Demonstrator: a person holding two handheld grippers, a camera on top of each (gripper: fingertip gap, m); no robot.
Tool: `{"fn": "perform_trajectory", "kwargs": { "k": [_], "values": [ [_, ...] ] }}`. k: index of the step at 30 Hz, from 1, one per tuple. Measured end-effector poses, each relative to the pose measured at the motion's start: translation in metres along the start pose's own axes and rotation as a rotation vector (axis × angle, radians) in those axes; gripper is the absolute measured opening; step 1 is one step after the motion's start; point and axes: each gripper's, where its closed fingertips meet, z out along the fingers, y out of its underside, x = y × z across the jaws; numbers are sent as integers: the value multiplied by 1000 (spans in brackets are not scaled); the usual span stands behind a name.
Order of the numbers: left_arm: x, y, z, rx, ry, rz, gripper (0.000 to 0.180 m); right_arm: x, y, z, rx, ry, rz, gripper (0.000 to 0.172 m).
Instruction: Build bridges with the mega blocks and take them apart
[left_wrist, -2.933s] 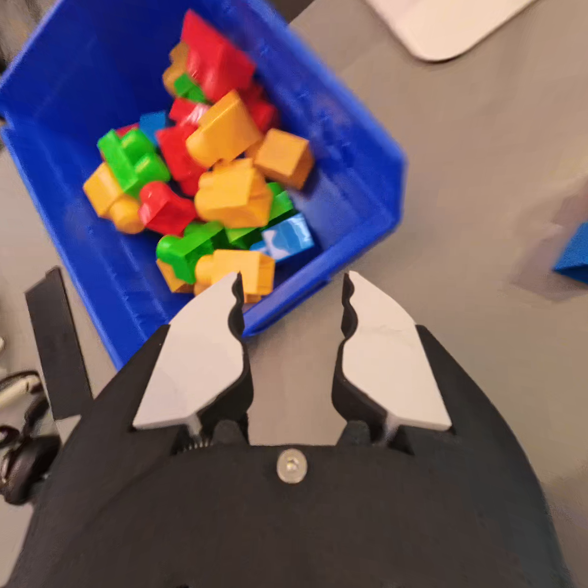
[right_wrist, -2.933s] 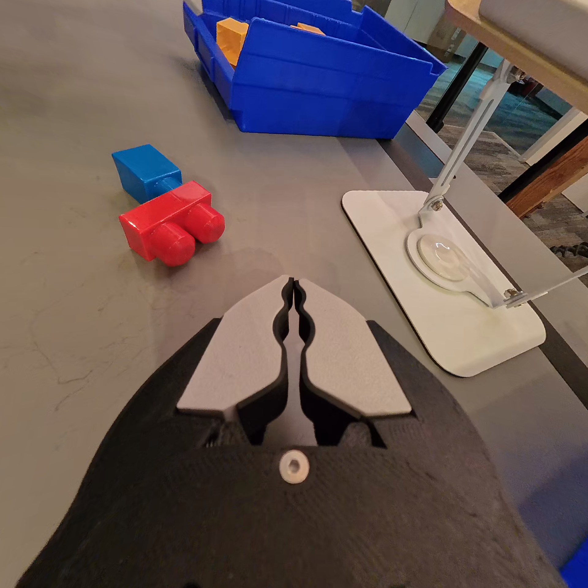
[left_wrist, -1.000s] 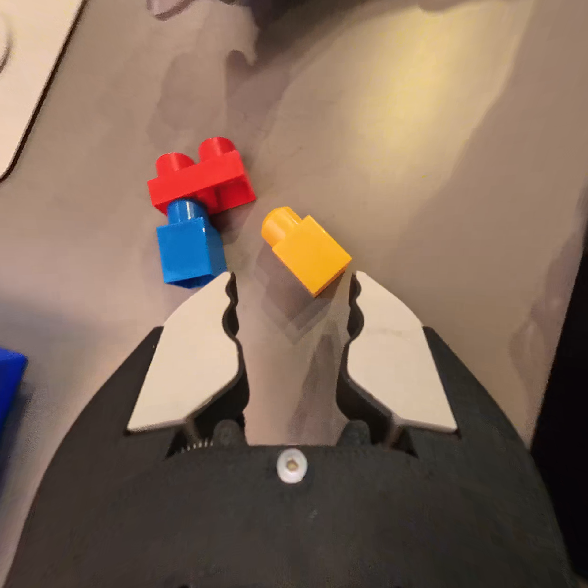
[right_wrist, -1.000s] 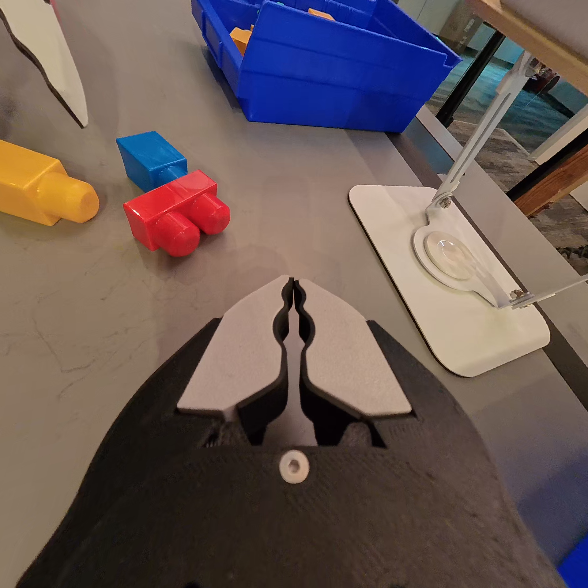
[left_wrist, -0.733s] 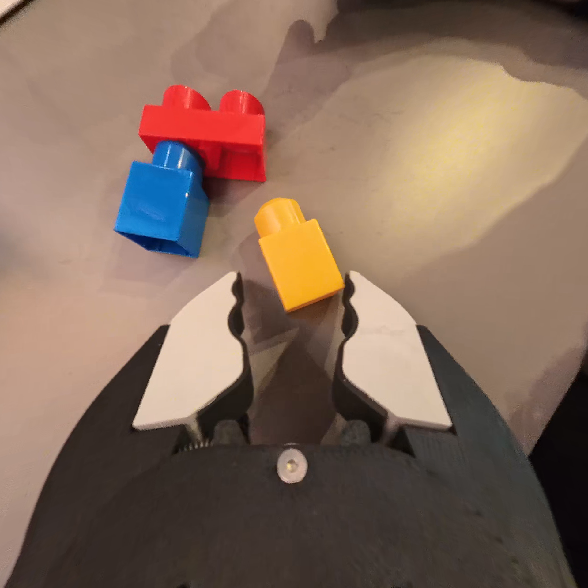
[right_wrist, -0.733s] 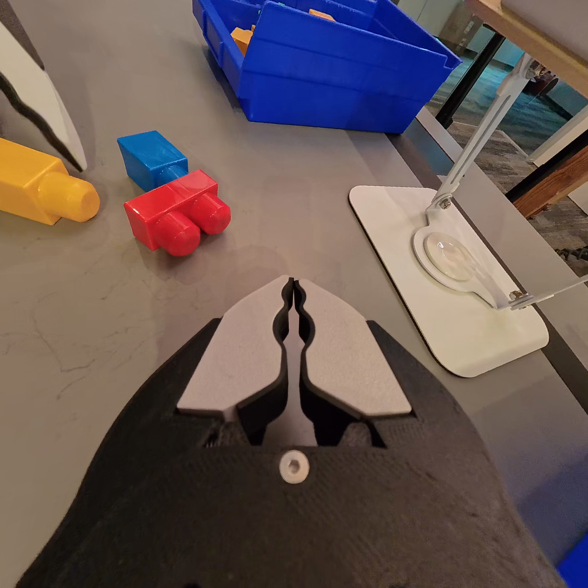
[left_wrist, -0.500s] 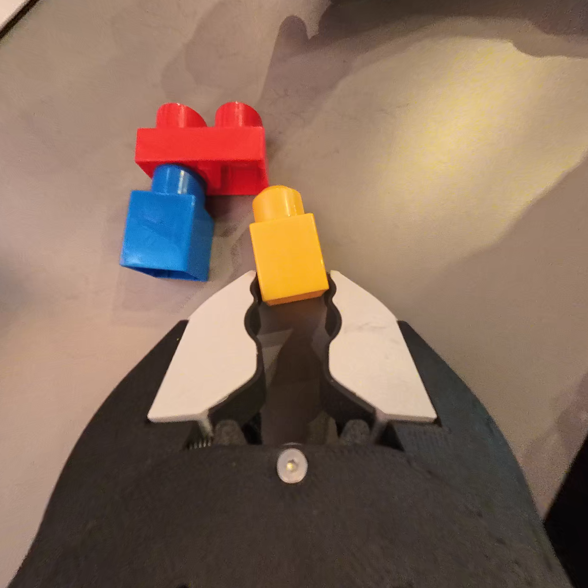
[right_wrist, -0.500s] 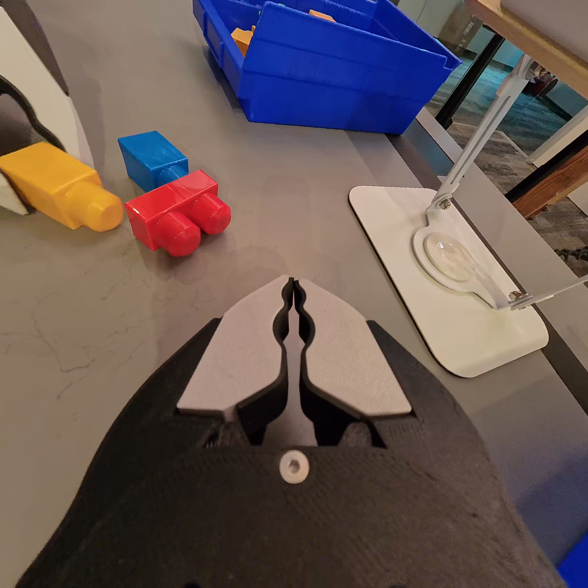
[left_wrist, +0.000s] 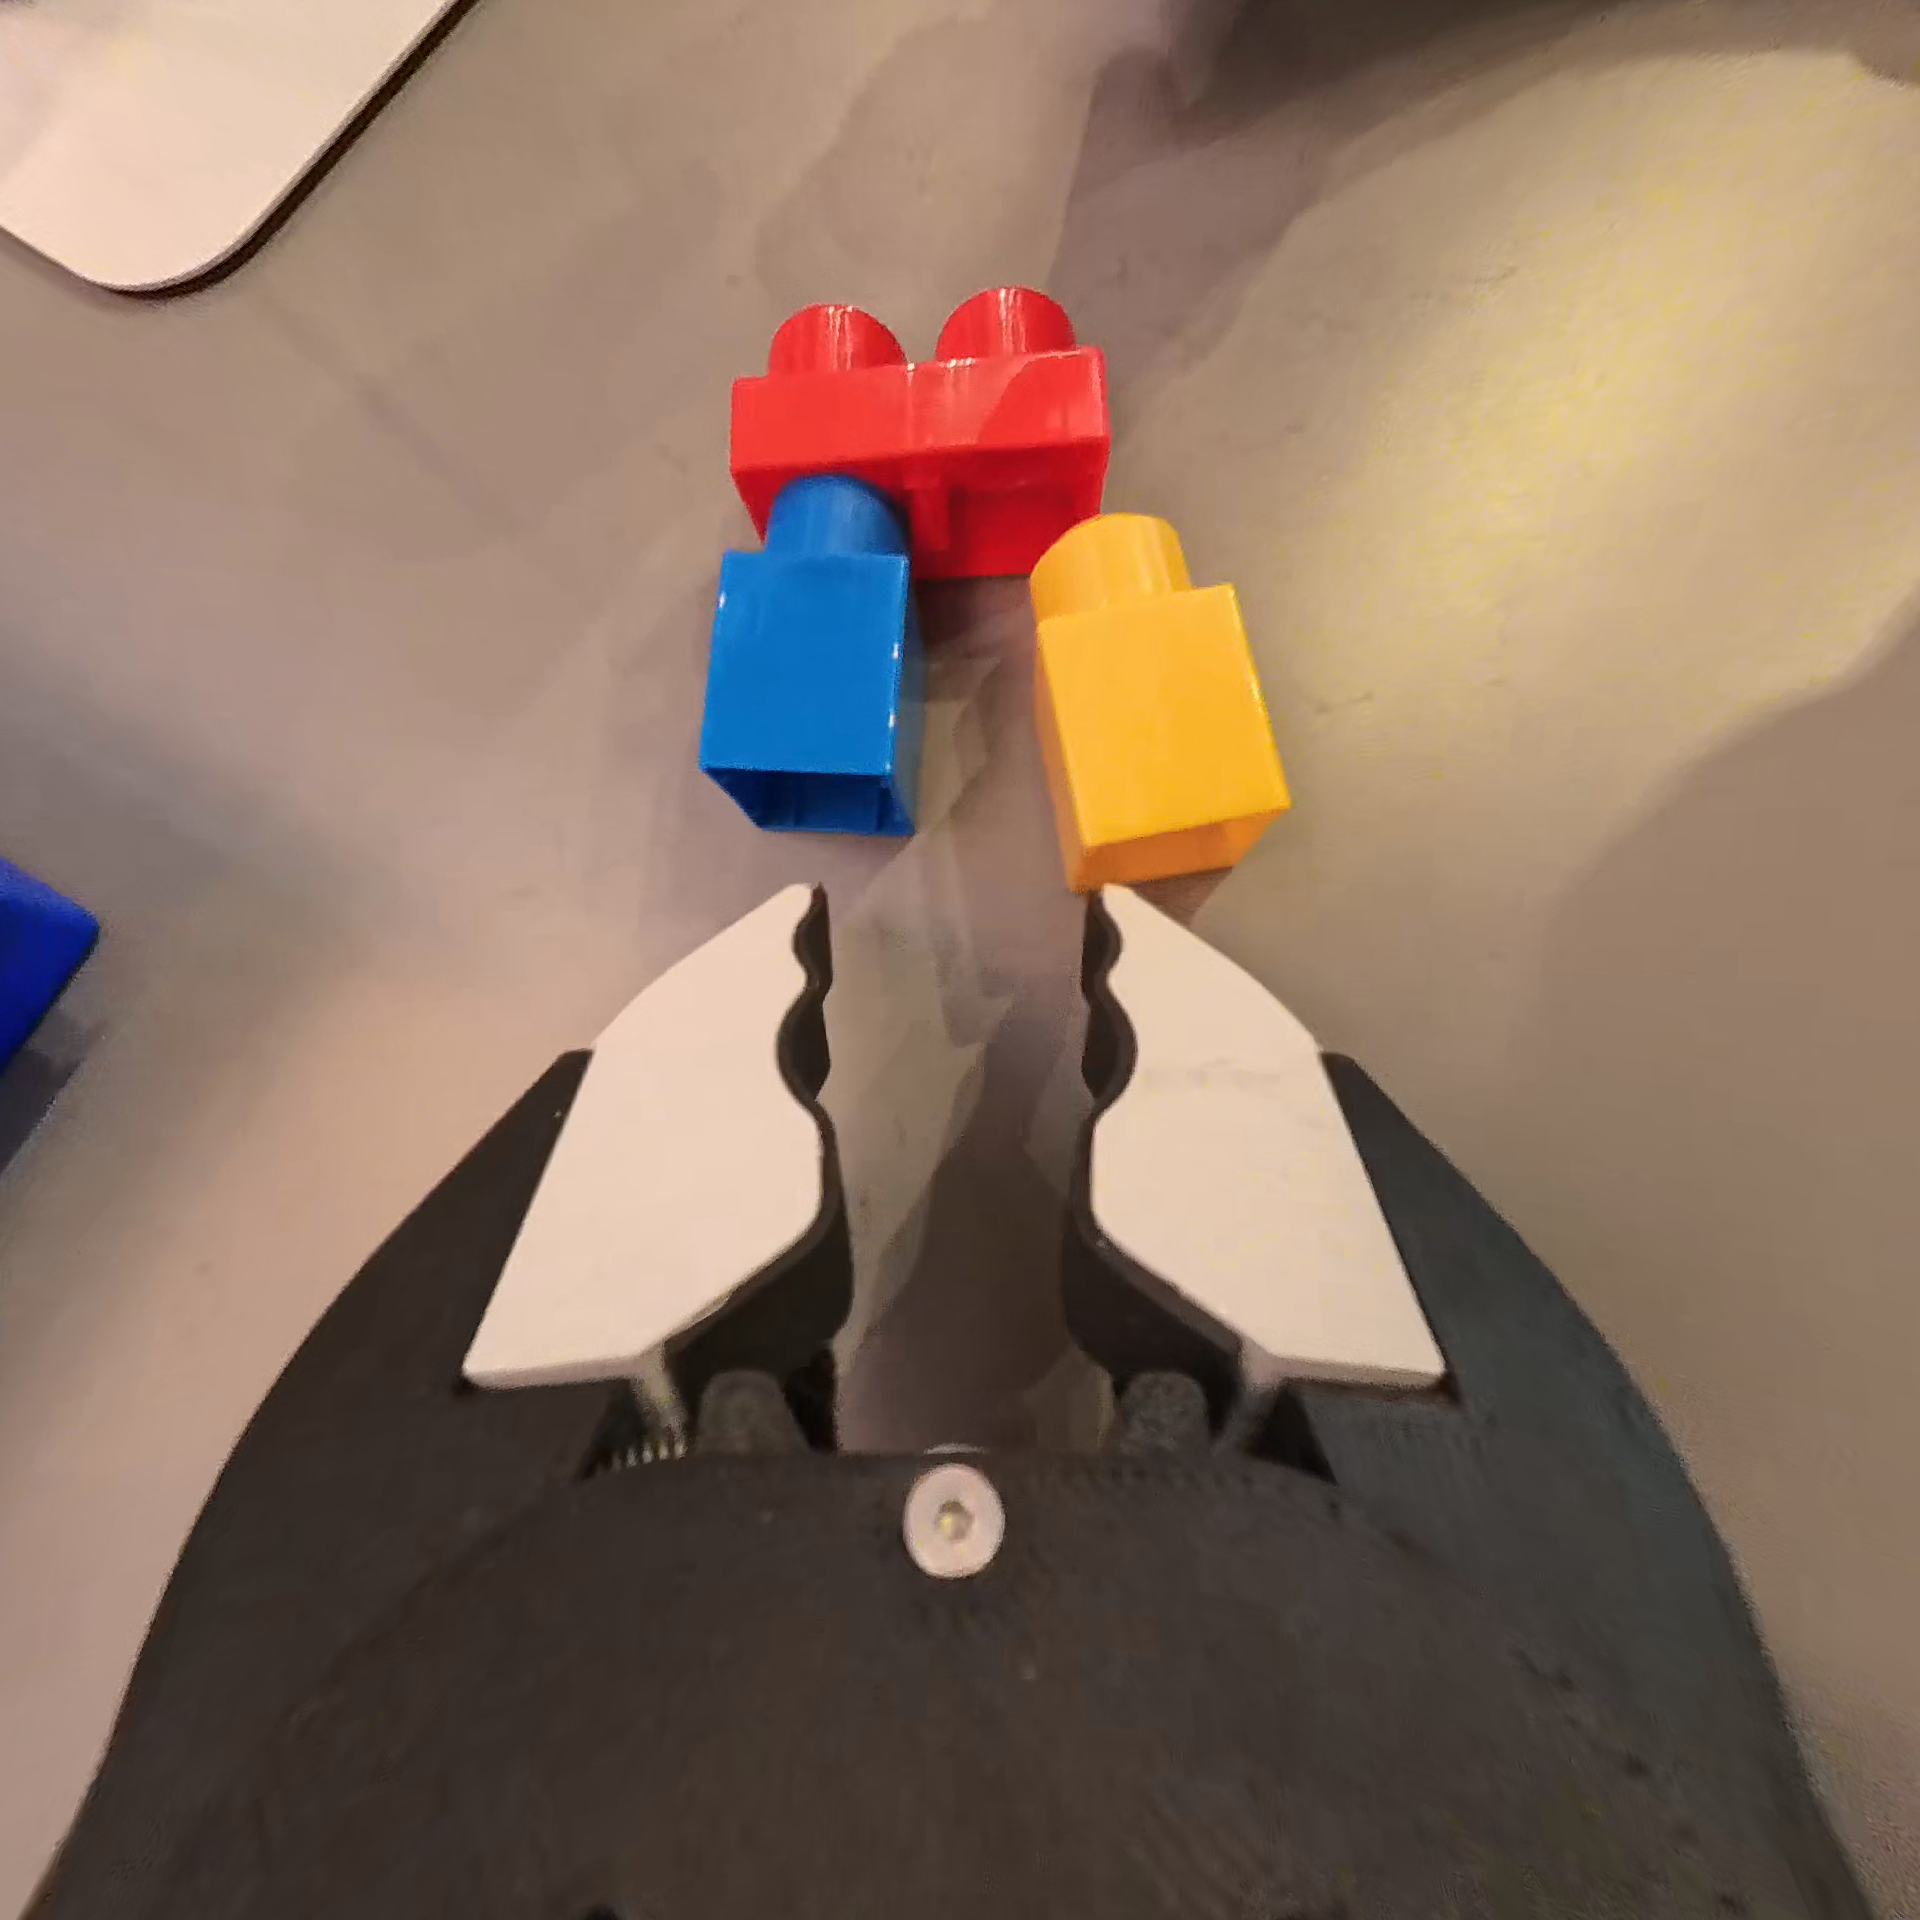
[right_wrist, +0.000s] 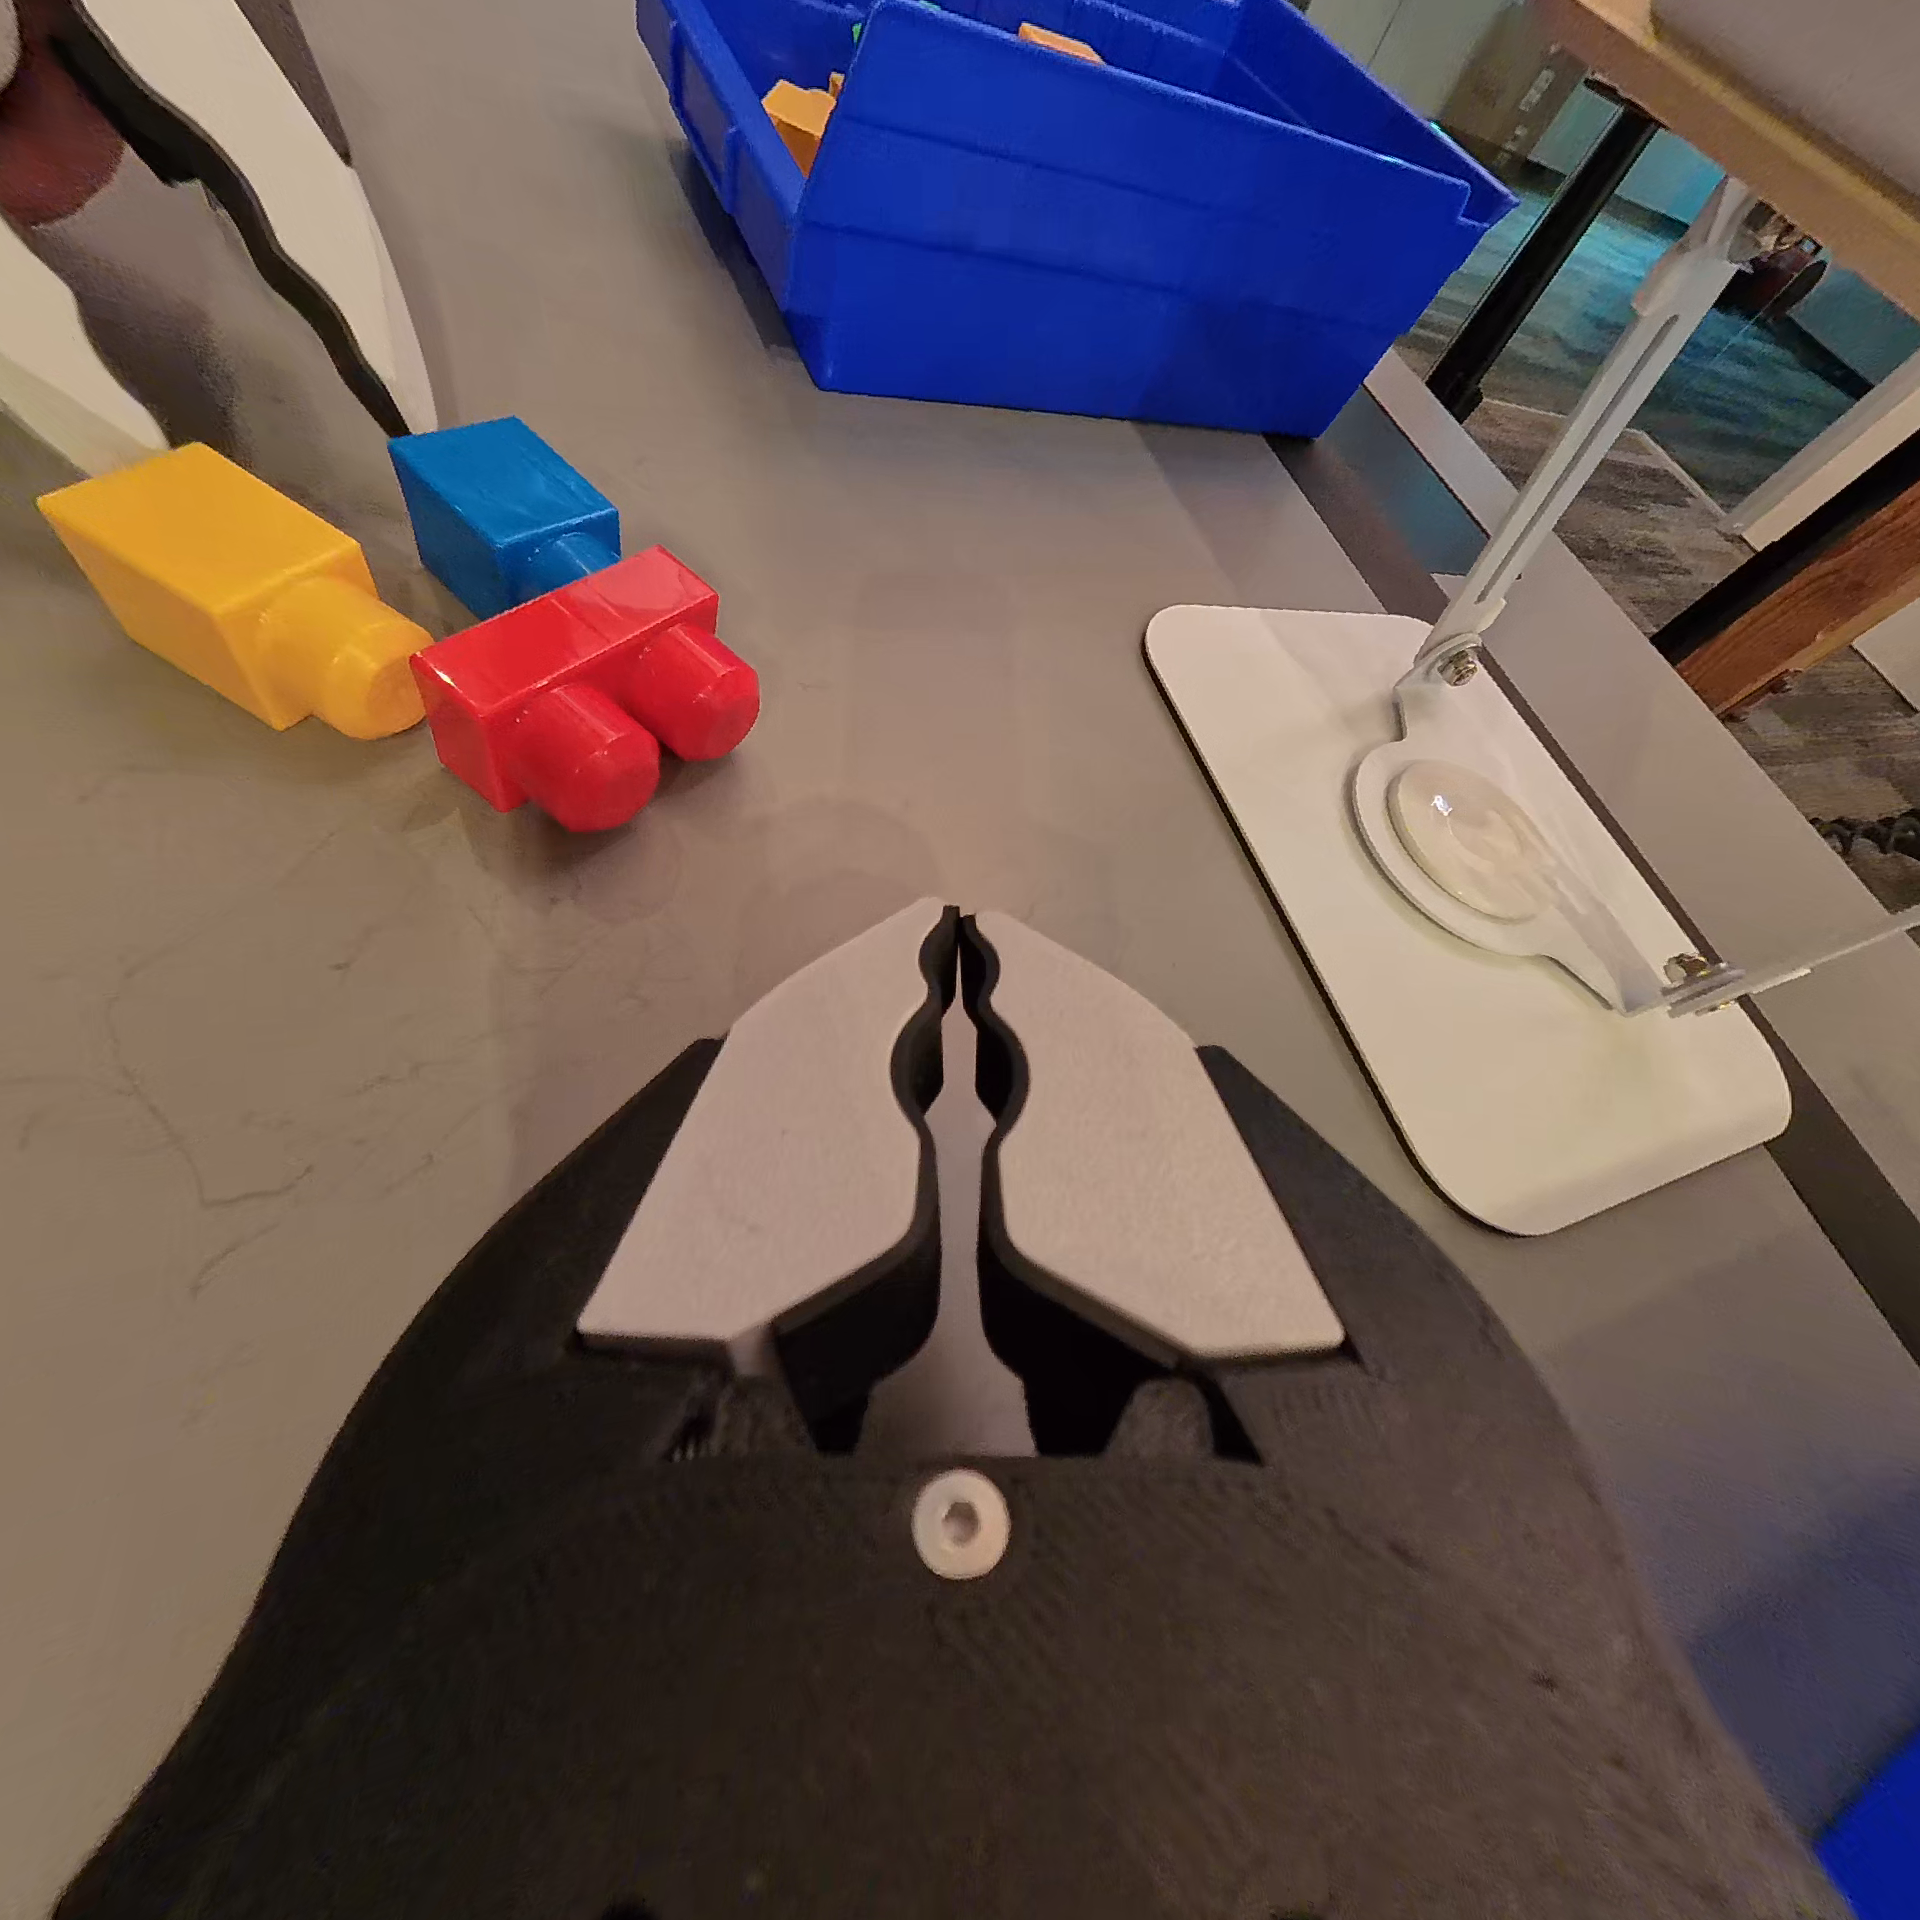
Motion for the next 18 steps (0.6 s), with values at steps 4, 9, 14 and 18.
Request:
{"fn": "perform_trajectory", "kwargs": {
  "k": [4,9,14,18],
  "values": [
    [-4,-10,7,50,23,-7,35,1,0,-1,0,0,5,0],
    [-7,-16,15,52,30,17,40,0,0,-1,-1,-1,3,0],
    [-8,-22,19,61,51,30,31,1,0,-1,-1,-2,5,0],
    [-6,-24,22,59,78,40,14,1,1,0,-3,-2,4,0]
  ]
}}
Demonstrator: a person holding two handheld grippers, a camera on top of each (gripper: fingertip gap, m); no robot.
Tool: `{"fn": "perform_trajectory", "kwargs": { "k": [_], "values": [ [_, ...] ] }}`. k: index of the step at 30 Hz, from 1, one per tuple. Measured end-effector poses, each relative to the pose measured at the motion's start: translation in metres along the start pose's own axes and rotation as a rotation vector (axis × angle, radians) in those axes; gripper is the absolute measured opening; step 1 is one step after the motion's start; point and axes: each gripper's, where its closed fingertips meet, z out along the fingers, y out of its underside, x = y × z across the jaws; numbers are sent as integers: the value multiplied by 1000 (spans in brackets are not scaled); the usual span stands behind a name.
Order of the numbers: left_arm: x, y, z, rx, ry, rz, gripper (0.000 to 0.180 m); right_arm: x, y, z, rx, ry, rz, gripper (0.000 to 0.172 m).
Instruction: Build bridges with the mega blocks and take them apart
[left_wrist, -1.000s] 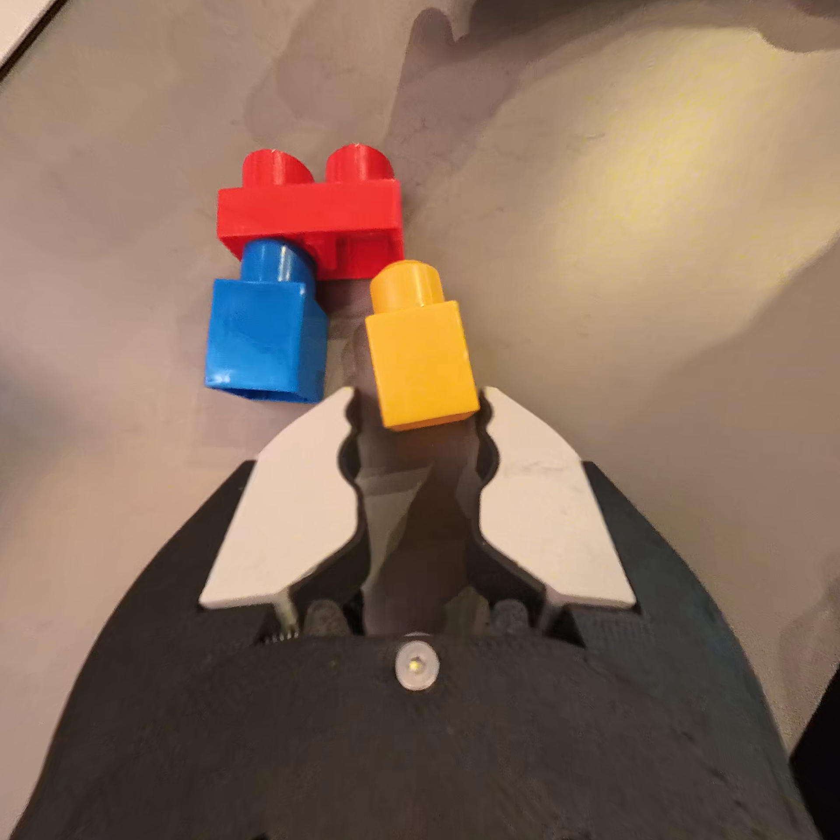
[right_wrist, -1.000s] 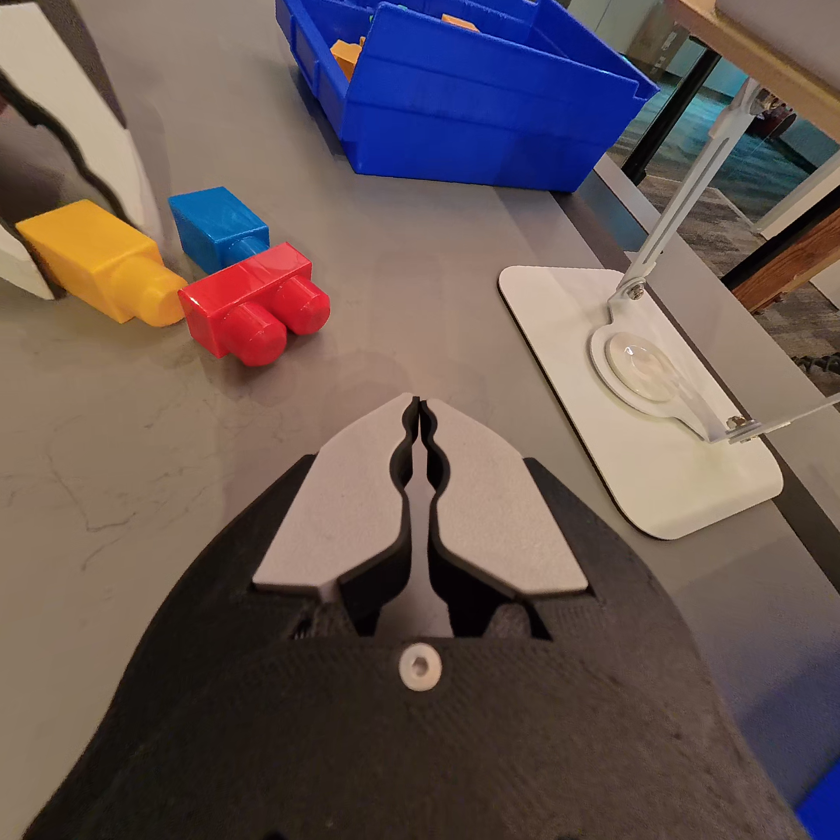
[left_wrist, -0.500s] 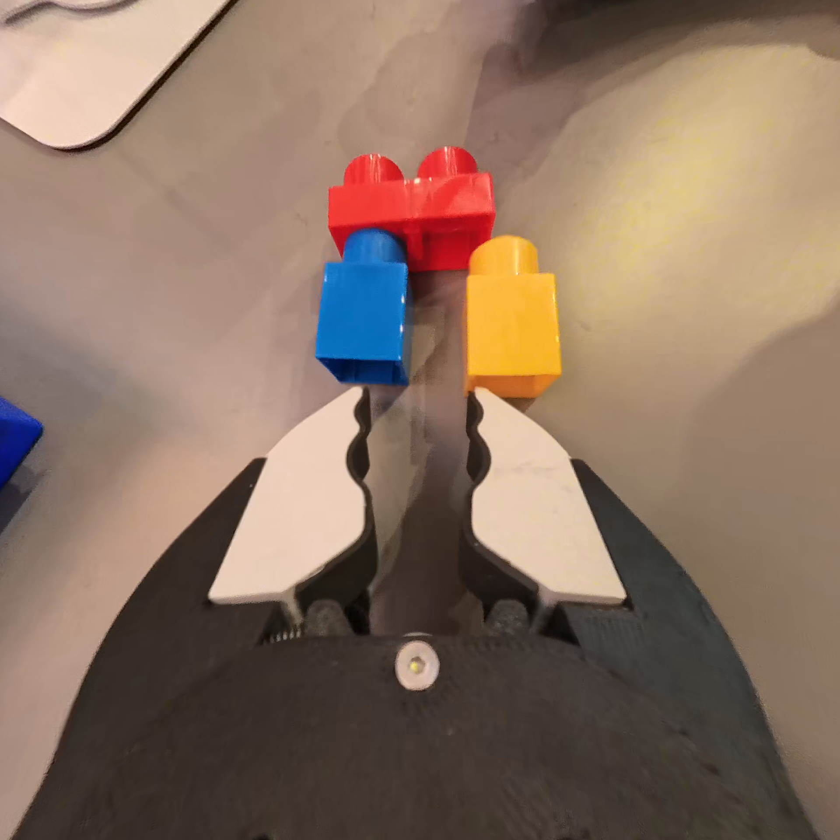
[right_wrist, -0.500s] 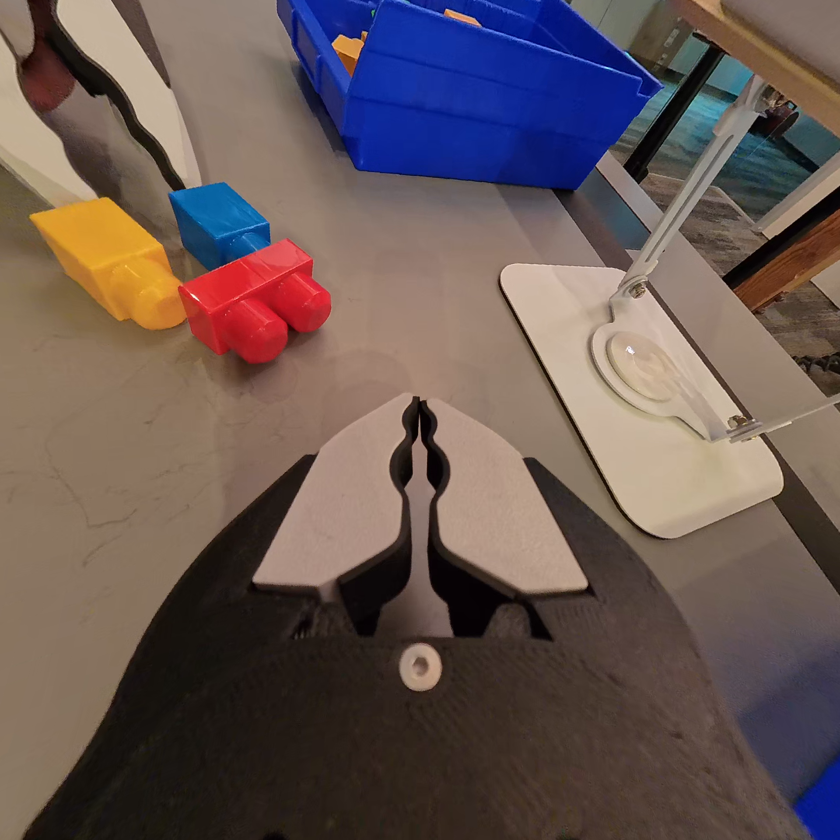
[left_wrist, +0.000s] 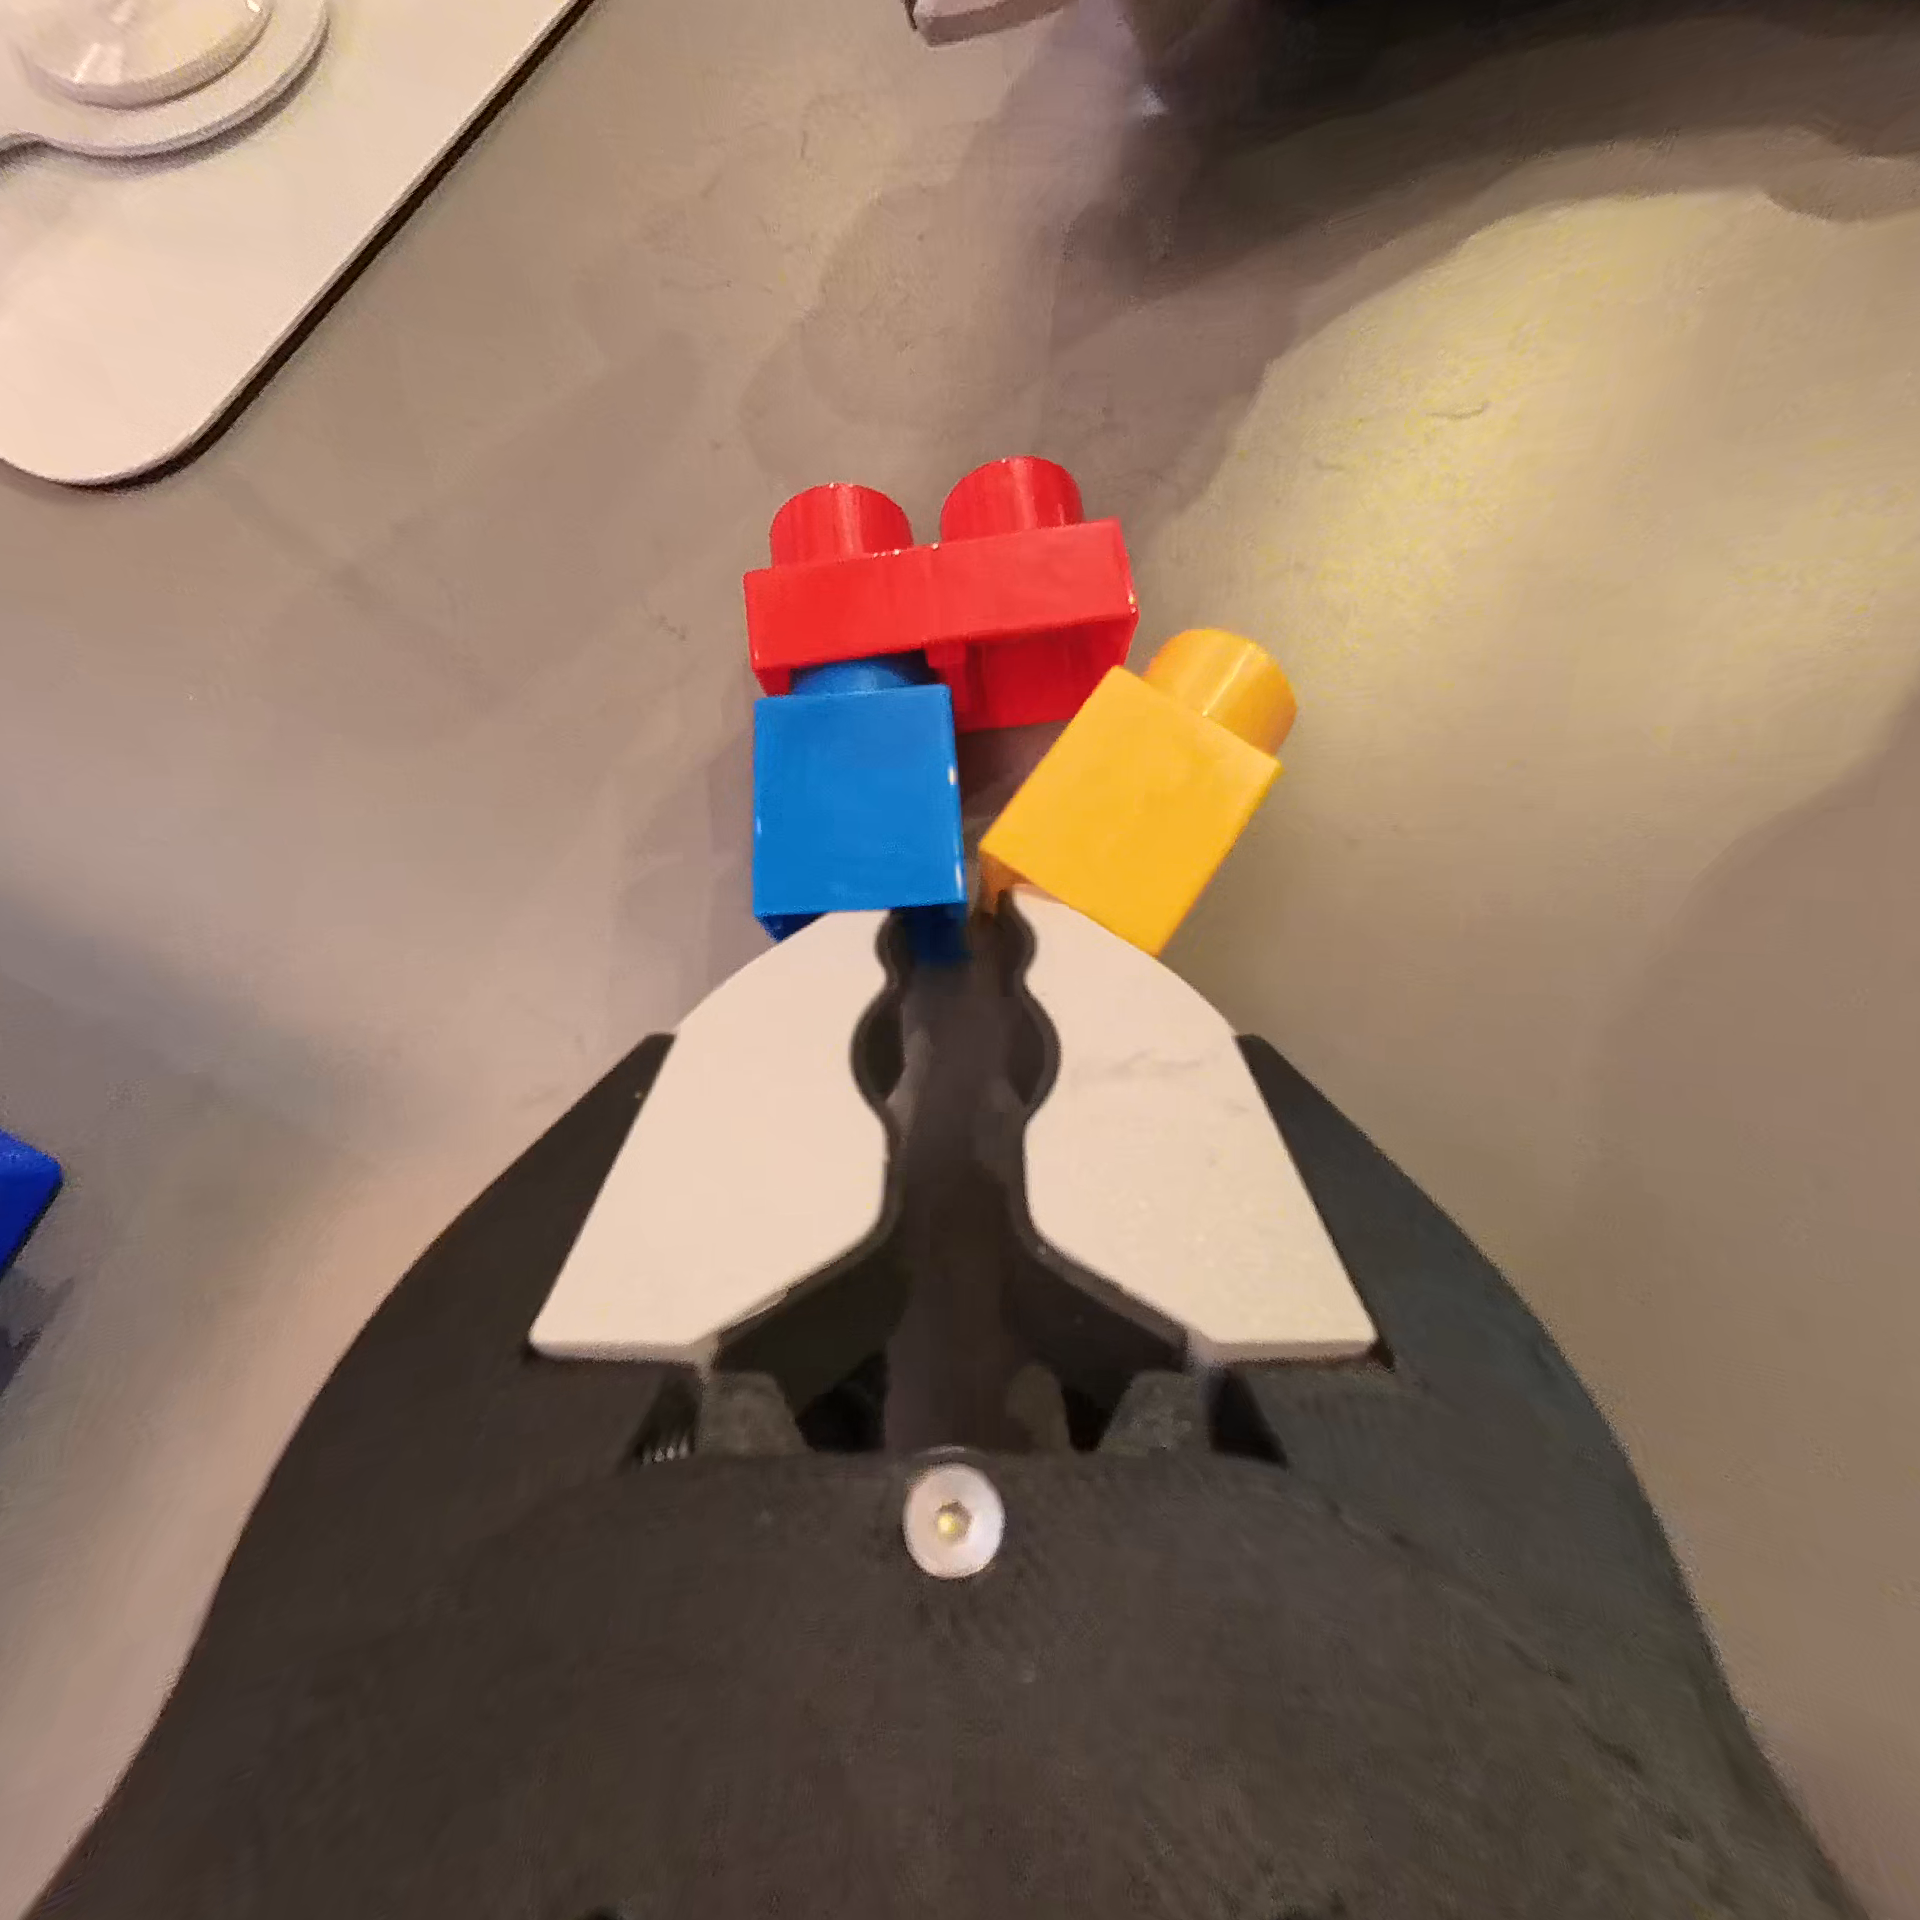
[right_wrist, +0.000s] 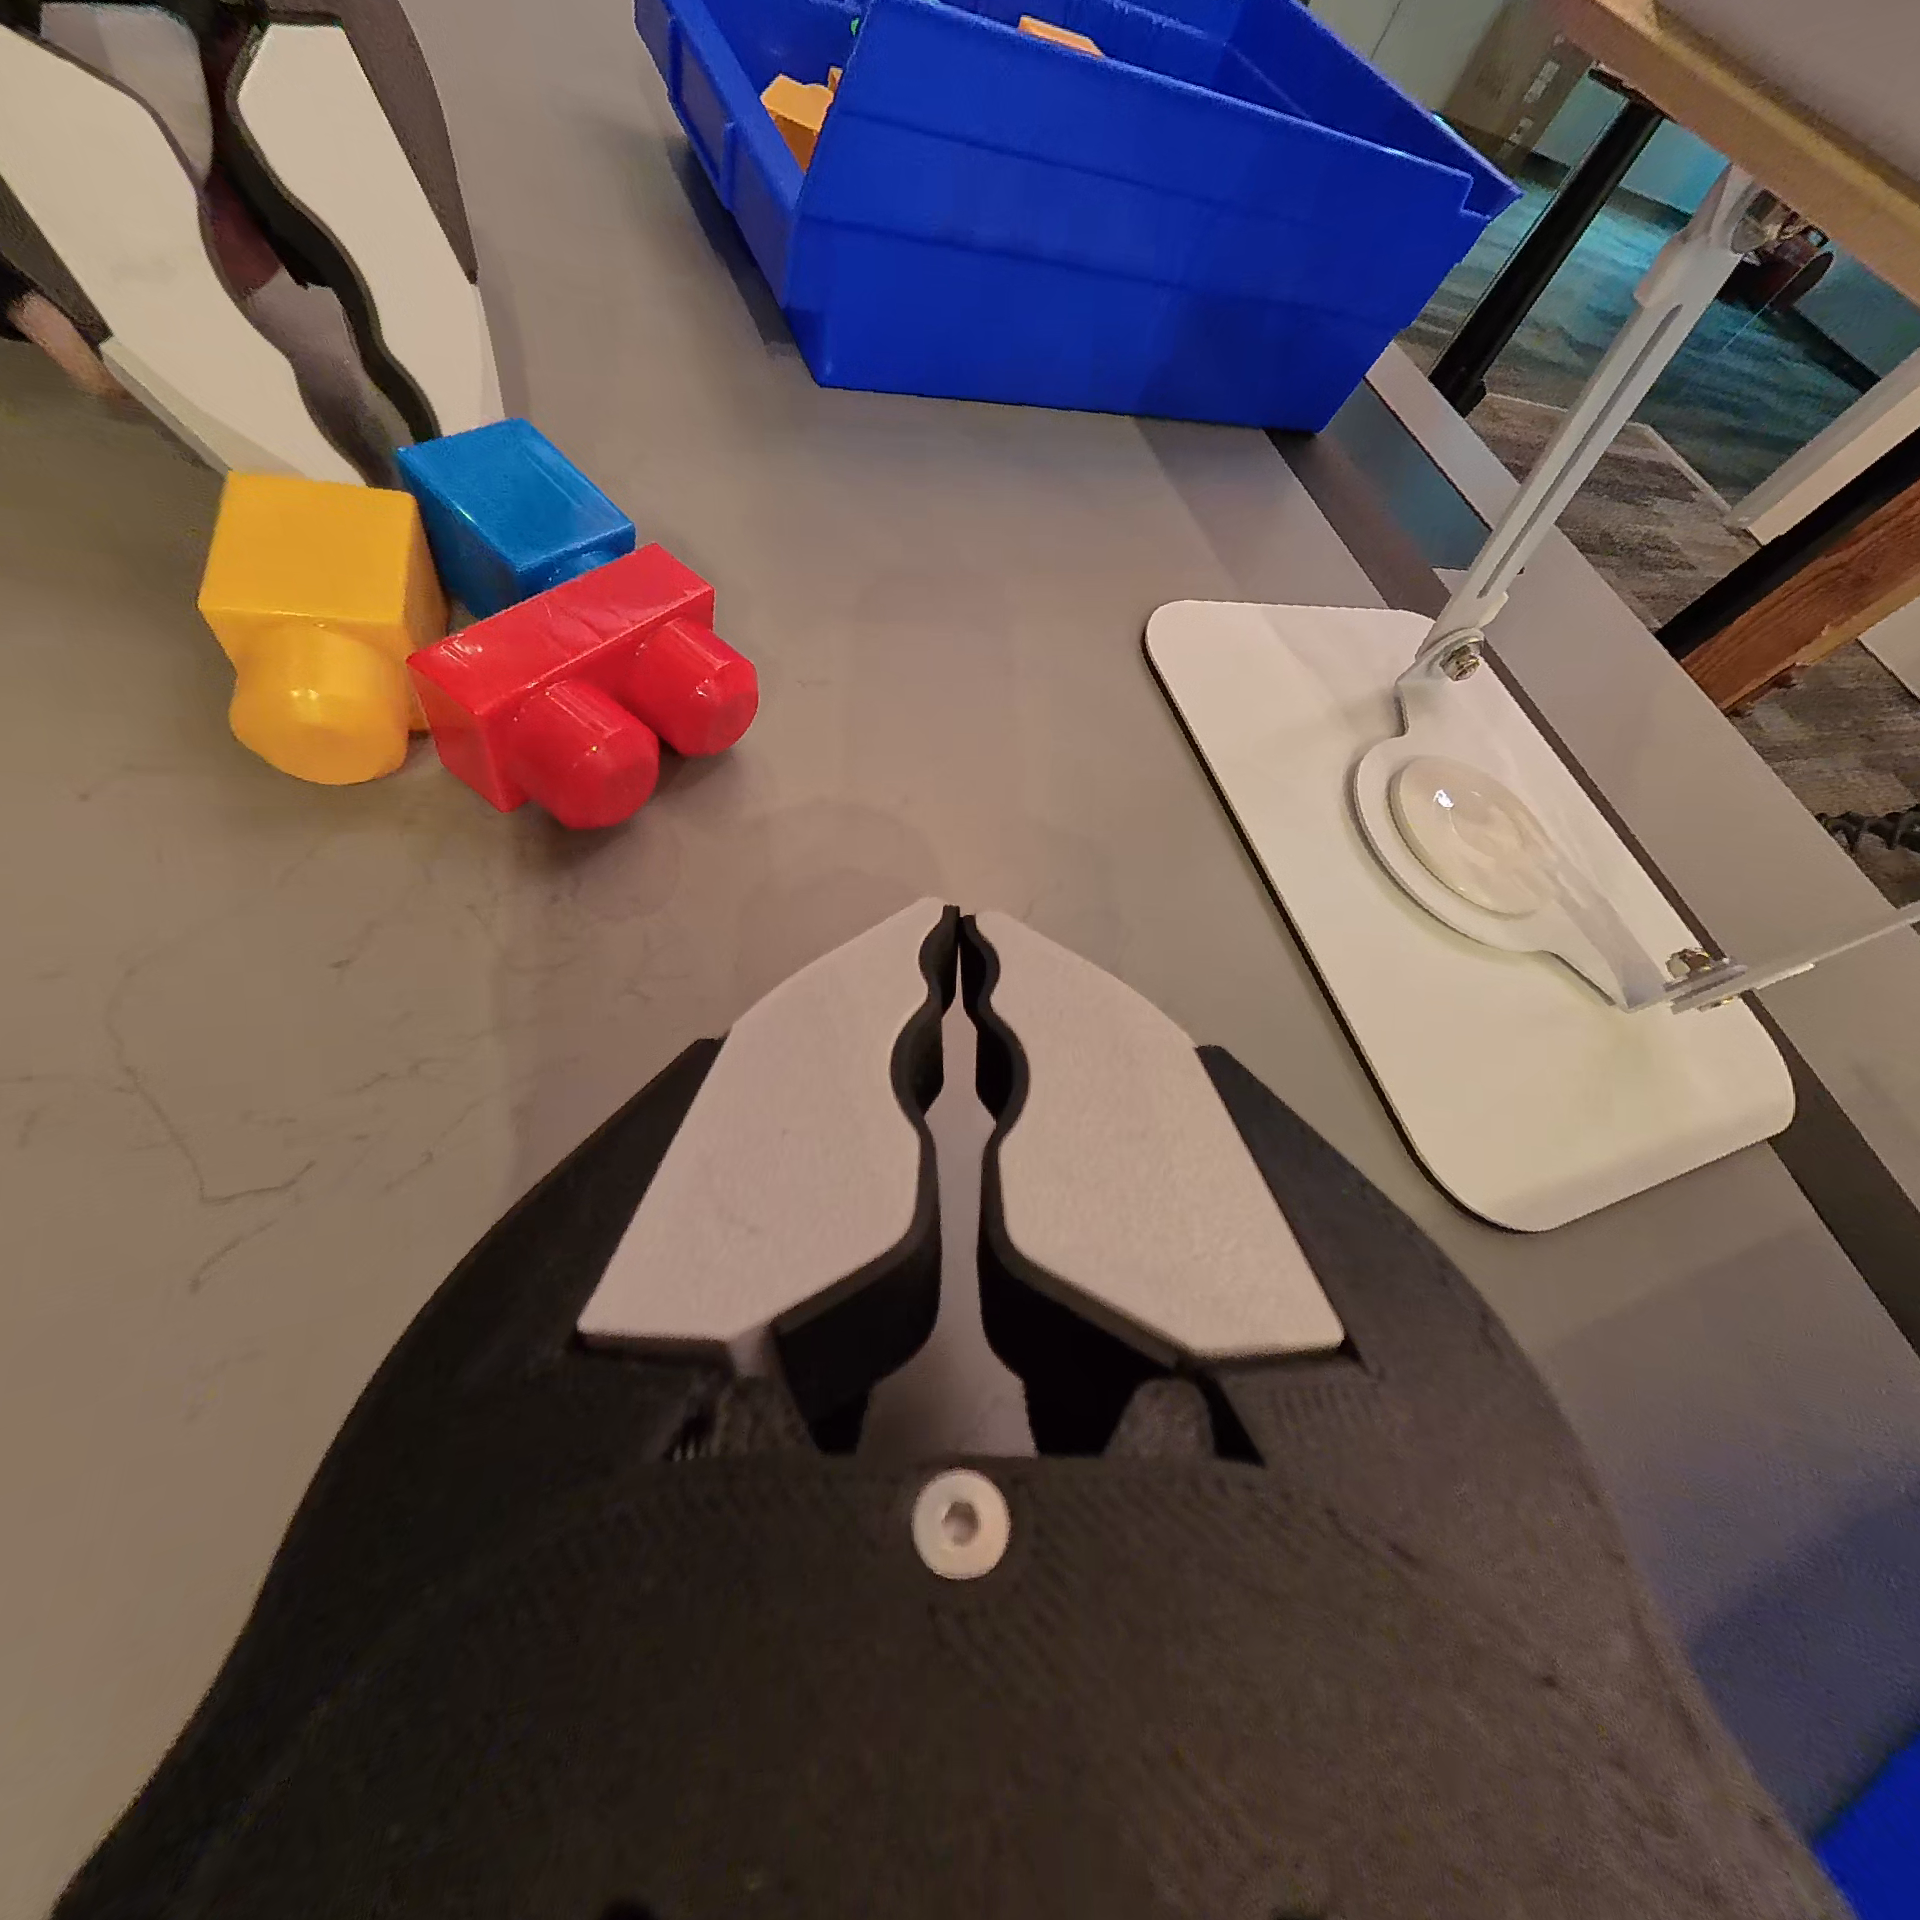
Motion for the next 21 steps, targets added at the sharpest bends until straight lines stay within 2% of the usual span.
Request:
{"fn": "perform_trajectory", "kwargs": {
  "k": [2,13,21],
  "values": [
    [-1,-2,2,4,3,-1,8,0,0,0,-1,0,0,0],
    [2,-11,4,38,27,18,6,1,-2,-3,19,-6,15,0],
    [16,-8,13,-19,149,87,20,0,0,-1,2,-5,6,0]
  ]
}}
